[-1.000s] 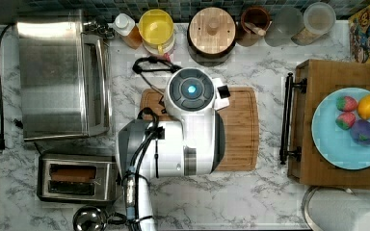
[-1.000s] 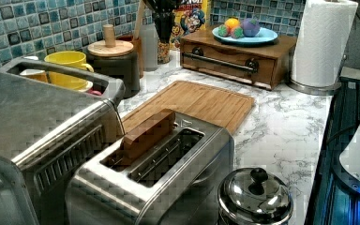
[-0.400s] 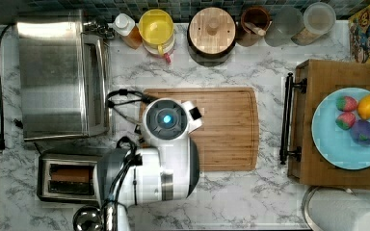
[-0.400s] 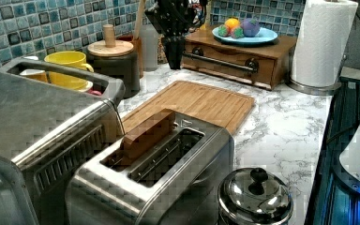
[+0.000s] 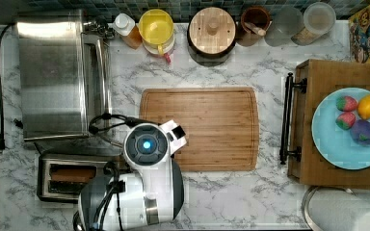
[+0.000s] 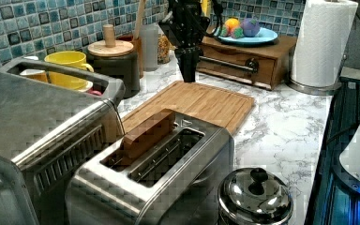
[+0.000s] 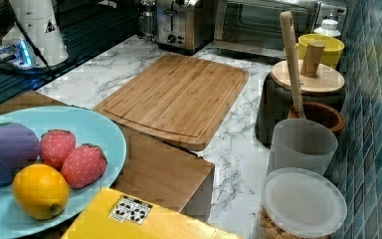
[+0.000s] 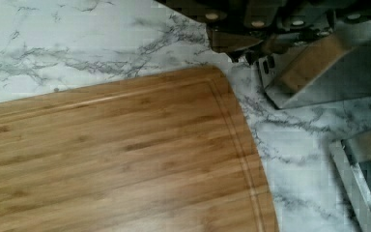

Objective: Turn on the toaster.

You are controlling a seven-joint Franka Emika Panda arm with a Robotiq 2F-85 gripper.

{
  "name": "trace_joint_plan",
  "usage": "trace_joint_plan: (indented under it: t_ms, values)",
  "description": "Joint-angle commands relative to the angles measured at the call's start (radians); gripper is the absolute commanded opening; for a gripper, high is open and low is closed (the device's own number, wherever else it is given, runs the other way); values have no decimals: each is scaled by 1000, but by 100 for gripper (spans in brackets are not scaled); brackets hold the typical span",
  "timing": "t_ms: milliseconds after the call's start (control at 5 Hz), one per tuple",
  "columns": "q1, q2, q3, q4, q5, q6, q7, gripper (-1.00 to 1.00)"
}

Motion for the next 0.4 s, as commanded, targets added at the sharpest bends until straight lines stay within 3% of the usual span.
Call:
trace_joint_plan:
  t_ms: [200,400]
  values:
    - [64,-161,20,-211,141,53,-194,-100]
    - [88,-193,21,-250,194,94,-254,-100]
